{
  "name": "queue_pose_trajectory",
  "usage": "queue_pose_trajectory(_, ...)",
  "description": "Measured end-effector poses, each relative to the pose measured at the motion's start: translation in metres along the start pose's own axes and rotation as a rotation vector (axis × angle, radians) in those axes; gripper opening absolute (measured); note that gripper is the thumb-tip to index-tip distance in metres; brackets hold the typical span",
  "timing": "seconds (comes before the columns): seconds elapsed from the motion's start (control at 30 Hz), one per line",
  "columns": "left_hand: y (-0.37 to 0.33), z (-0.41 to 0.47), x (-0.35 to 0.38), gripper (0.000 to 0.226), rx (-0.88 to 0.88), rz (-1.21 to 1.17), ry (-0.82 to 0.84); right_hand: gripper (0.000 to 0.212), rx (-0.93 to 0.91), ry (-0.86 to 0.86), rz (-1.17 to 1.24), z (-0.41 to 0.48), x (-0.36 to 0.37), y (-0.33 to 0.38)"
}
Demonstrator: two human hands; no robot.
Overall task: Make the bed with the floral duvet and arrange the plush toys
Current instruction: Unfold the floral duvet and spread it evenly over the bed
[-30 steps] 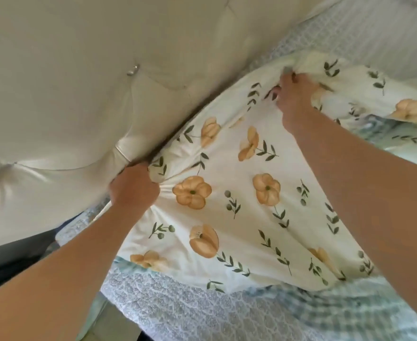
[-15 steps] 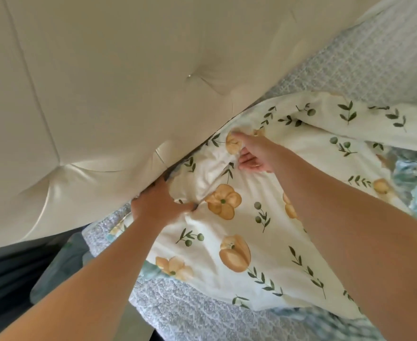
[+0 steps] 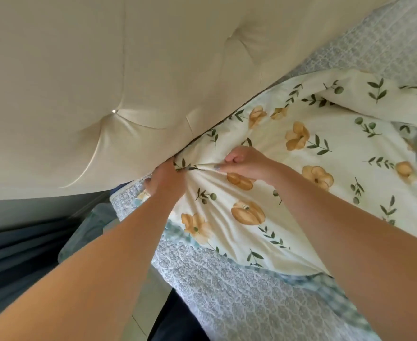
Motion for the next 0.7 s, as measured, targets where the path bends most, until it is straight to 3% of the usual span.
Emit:
queue_pose_trajectory(0.07,0.015,-0.007,-0.007,0.05,-0.185,-0.142,-0.125,0.036,-0.103,-0.019,-0.151,-0.008,0.024,0.005)
queue_pose_trajectory(0.17,0.02,-0.014,-0.009,0.065,-0.174,-0.074,-0.17,0.072,-0.187,-0.164,-0.275,-0.033,0.034,-0.01)
queue_pose_trajectory(0.23,0.006,-0.026,-0.011,0.058,0.016,0.055,-0.223,0.072,-0.178,-0.278,-0.248,-0.053,0.03,-0.034)
queue_pose_trajectory(0.33,-0.027,-0.07,-0.006,0.06,0.466,0.157,-0.343,0.061,-0.063,-0.446,-0.174,-0.09,0.029,-0.082)
queue_pose_trajectory(0.47,-0.054,-0.153,0.039,0.056,0.972,0.208,-0.296,0.05,0.007,-0.685,-0.206,-0.156,0.042,-0.126)
queue_pose_trajectory(0.6,-0.06,-0.233,0.092,0.032,1.232,0.236,-0.144,0.047,0.004,-0.839,-0.215,-0.216,0.05,-0.164)
queue_pose_trajectory(0.7,-0.058,-0.266,0.126,0.026,1.345,0.312,-0.041,0.058,0.056,-0.83,-0.237,-0.252,0.048,-0.213)
Point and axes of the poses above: each hand's wrist, its own z-axis towards the middle knuckle, its own x-axis out of the palm, y = z × x, the point moved 8 cm from there along z, towards the middle knuckle, and after that the axes turned 4 degrees about -y, right-handed, at the moved point
